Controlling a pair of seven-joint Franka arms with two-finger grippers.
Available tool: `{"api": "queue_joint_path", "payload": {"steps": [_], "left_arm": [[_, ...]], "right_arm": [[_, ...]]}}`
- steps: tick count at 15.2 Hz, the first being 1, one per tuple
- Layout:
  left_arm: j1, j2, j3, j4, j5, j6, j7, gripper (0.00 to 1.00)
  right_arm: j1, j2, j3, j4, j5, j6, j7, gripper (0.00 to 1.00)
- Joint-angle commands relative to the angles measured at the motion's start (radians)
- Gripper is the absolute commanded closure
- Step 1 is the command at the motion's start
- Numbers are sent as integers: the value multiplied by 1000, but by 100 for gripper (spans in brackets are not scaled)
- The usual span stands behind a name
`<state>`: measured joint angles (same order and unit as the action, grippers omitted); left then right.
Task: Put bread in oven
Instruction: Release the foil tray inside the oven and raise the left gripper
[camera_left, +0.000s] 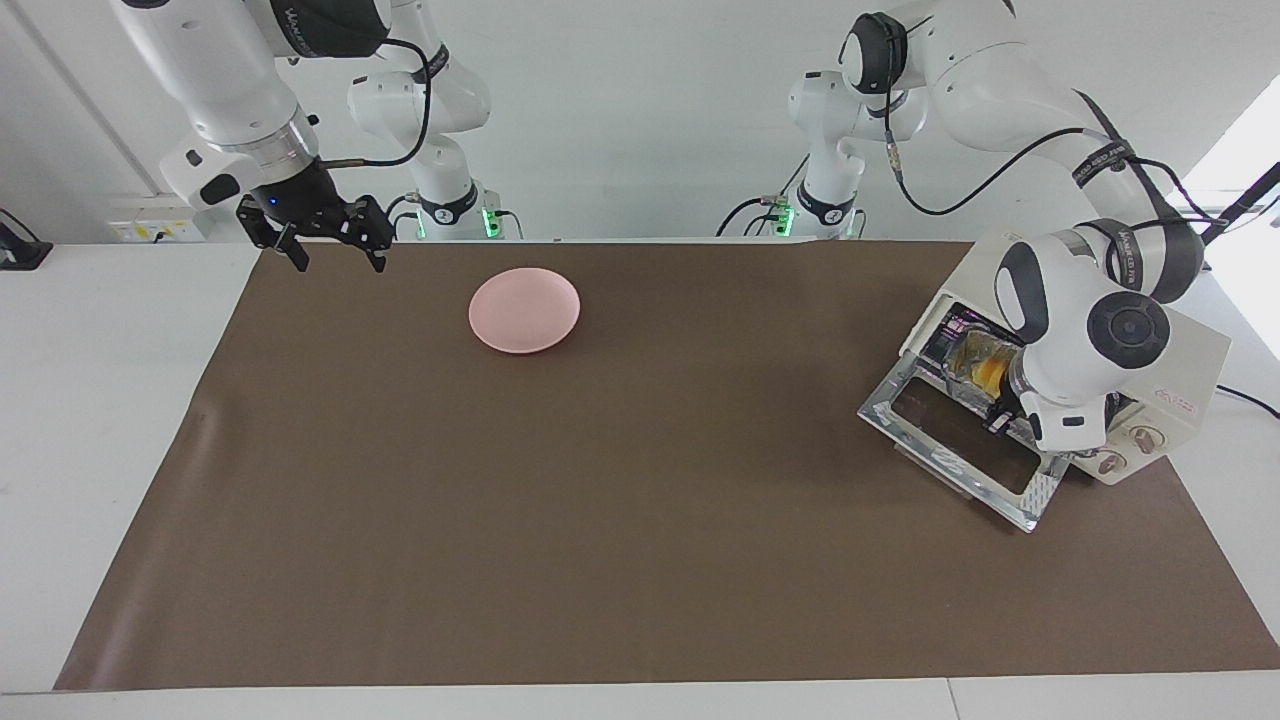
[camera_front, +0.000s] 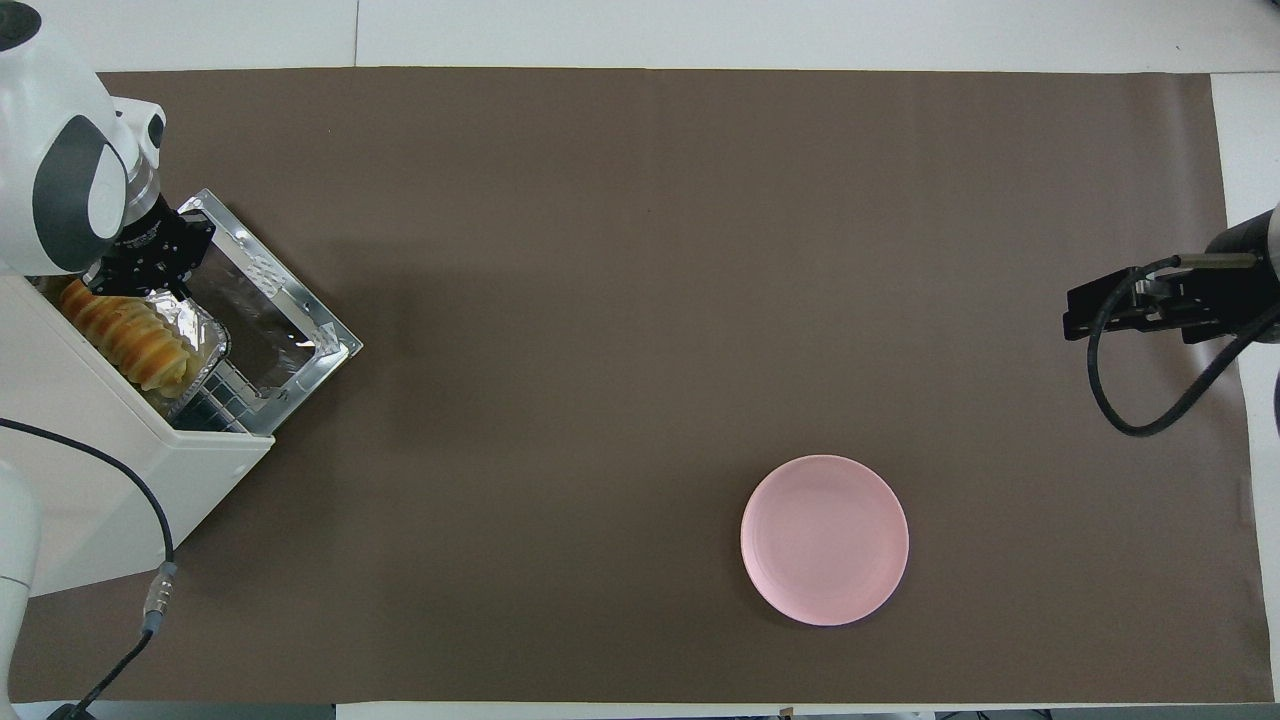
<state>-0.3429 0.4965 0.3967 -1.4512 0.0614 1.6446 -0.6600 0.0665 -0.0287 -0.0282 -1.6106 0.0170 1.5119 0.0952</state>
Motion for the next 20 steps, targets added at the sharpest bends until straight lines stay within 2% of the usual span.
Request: {"api": "queue_joint_path", "payload": {"steps": [1,3,12,13,15,16,20], "left_arm": [[-8,-55,1,-73,29,-6,8,100],[-18,-61,1,-96,64,-8,11,100],[-19,-82,-1,-136,67,-23,42,100],[-19,-82,-1,-138,67,-19,46,97],[-19,-82,1,-138,67,-19,91,14],[-19,-82,1,-138,67,-19,94,0],[-21,-81,-1,-130,69,15,117,0]], "right_arm": [[-13,-11,13,-5,-15,-16,15,0],[-13,-13,13,-9,-15,-18,15,0],[-14,-16,14,-17,-15,-18,9,0],[-14,-16,14,-17,-15,-18,9,0],[-14,-16,14,-15,-15,-18,9,0],[-14,-16,14,-15,-15,-18,9,0],[-14,-16,14,-17,-15,-18,8,0]]}}
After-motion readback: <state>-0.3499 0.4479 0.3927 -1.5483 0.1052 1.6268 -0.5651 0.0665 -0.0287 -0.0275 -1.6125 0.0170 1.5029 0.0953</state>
